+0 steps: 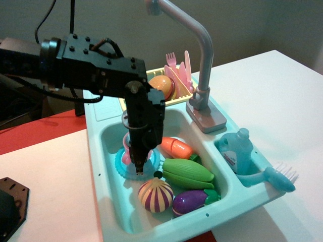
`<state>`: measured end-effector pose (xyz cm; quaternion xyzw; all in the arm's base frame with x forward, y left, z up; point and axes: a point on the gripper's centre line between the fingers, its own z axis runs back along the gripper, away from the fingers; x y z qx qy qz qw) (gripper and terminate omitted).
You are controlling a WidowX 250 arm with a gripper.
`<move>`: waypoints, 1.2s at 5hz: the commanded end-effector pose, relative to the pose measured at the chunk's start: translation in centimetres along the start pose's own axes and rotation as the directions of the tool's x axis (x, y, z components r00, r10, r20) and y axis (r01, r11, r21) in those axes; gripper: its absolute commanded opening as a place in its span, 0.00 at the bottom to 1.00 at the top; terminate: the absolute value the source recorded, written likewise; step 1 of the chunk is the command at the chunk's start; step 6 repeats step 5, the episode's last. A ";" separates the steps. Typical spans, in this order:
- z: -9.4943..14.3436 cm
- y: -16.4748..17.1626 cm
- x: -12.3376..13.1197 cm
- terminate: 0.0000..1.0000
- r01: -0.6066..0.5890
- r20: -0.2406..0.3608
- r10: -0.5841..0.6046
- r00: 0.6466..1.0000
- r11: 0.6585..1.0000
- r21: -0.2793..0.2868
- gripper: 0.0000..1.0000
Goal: Put cup from counter to sink
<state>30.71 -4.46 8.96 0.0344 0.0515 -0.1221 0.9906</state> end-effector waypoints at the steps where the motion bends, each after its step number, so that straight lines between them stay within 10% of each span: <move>1: 0.9 -0.1 0.2 0.00 -0.026 0.006 0.026 1.000 1.000 -0.016 1.00; 4: 7.2 2.4 -1.8 0.00 -0.085 0.074 0.083 0.994 0.996 0.029 1.00; 5: 9.6 3.2 -2.3 1.00 -0.102 0.085 0.100 0.991 0.995 0.019 1.00; 6: 9.6 3.2 -2.3 1.00 -0.102 0.085 0.100 0.991 0.995 0.019 1.00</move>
